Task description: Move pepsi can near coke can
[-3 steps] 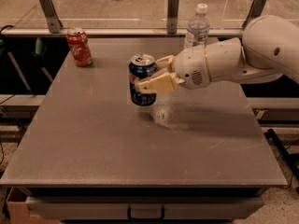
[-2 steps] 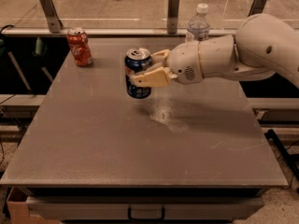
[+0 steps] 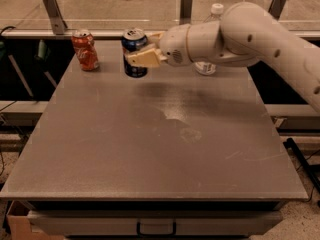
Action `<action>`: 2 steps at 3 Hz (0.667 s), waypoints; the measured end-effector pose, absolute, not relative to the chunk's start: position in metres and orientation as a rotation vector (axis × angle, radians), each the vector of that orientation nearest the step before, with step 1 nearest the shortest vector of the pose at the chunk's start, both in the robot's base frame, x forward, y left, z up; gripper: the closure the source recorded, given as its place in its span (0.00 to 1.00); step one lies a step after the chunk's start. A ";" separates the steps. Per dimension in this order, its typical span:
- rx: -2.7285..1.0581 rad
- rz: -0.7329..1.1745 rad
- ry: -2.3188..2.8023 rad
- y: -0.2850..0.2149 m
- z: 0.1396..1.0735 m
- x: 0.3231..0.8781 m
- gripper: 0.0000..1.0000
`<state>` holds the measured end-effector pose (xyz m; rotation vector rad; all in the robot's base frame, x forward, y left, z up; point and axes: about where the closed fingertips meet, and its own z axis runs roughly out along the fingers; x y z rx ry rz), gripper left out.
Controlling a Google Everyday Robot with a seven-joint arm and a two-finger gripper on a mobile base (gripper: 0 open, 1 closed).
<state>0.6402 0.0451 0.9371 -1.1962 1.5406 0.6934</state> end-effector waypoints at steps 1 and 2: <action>-1.200 0.657 1.526 0.068 0.936 0.679 1.00; -1.197 0.638 1.525 0.087 0.922 0.707 1.00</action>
Offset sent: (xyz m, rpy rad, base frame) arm 0.1057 0.0613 -0.0314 -0.0235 -0.0593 -0.0512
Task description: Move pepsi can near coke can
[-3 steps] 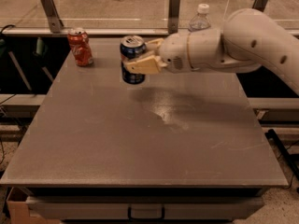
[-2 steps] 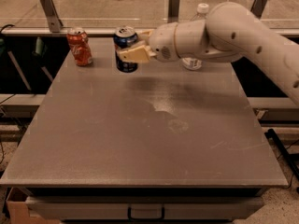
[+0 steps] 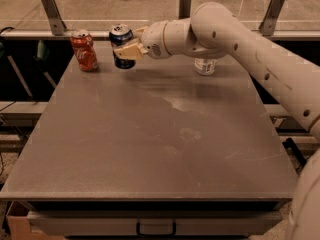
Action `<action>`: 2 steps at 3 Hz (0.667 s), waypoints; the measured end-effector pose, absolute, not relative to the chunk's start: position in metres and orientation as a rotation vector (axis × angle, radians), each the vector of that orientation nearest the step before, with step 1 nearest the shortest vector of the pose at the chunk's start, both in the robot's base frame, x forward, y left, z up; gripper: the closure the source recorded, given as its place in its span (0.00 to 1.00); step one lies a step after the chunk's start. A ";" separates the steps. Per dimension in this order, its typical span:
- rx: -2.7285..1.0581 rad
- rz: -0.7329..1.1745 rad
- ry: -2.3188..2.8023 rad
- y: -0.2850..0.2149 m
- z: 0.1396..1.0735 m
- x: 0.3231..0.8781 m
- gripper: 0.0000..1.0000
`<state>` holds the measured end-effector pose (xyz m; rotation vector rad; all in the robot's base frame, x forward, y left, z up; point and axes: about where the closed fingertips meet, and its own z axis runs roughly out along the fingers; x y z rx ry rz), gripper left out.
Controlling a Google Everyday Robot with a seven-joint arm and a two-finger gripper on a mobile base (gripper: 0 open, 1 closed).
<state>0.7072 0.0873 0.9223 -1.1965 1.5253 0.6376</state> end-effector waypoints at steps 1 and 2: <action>-1.173 0.619 1.534 0.104 0.909 0.730 0.82; -1.148 0.618 1.546 0.116 0.897 0.742 0.58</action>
Offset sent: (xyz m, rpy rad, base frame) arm 0.0510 0.0368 -0.0363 0.0226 0.0096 -0.0806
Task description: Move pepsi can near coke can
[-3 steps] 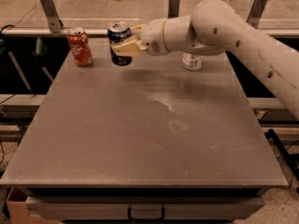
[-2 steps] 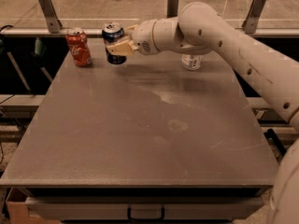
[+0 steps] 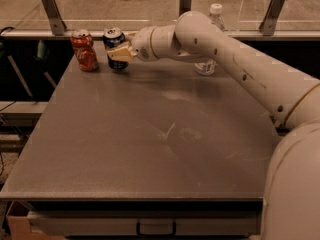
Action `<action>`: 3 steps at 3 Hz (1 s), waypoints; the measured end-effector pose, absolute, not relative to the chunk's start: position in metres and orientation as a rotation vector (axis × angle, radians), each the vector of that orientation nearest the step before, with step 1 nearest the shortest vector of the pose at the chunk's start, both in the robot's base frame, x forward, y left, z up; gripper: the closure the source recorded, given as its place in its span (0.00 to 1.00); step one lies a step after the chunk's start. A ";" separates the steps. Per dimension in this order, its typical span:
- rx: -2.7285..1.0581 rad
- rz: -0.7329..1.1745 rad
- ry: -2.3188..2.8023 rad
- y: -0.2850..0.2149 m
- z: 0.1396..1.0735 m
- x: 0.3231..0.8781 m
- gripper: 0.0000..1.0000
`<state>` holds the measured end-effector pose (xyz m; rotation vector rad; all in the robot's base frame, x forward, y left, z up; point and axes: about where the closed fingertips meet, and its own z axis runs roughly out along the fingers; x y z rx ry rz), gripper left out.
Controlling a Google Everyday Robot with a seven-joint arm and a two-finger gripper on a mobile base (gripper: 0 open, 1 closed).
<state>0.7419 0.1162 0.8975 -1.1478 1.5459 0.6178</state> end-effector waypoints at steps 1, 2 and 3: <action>-1.135 0.628 1.550 0.128 0.891 0.747 0.36; -1.128 0.654 1.554 0.141 0.884 0.747 0.13; -1.127 0.674 1.552 0.153 0.881 0.746 0.00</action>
Offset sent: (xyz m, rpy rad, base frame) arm 0.0055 0.0357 -0.0206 0.0438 0.0435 0.0041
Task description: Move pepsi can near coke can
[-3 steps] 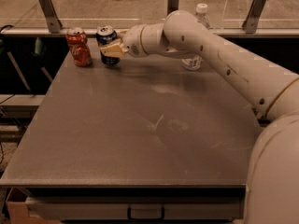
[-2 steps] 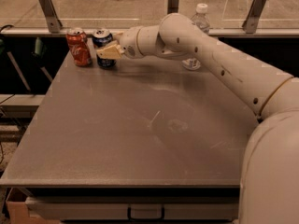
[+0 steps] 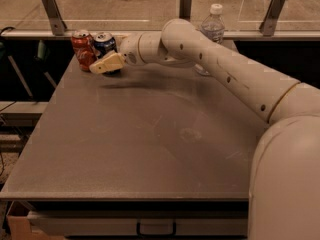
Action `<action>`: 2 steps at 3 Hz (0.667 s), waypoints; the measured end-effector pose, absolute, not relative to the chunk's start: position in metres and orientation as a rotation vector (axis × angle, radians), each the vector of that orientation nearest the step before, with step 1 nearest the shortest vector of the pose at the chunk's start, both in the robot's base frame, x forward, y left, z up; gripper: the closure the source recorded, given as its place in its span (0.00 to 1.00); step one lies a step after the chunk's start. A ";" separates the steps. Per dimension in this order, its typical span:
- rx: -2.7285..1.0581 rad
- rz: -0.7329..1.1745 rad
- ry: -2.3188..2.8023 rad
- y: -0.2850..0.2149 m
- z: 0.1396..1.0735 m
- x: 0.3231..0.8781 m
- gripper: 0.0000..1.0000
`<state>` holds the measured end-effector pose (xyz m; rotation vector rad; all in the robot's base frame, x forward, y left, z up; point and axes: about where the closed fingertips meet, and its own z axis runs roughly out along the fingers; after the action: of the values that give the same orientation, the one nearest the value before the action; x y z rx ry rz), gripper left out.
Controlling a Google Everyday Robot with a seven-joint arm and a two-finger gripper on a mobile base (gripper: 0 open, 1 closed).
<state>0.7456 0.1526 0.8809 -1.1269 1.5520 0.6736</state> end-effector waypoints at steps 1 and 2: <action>-1.115 0.666 1.555 0.152 0.882 0.745 0.00; -1.069 0.619 1.547 0.128 0.899 0.726 0.00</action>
Offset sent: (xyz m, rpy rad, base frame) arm -0.0541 -0.0949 0.0270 0.0075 -0.0569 -0.1801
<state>0.7262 0.1284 0.8985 -1.0689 1.5470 0.6193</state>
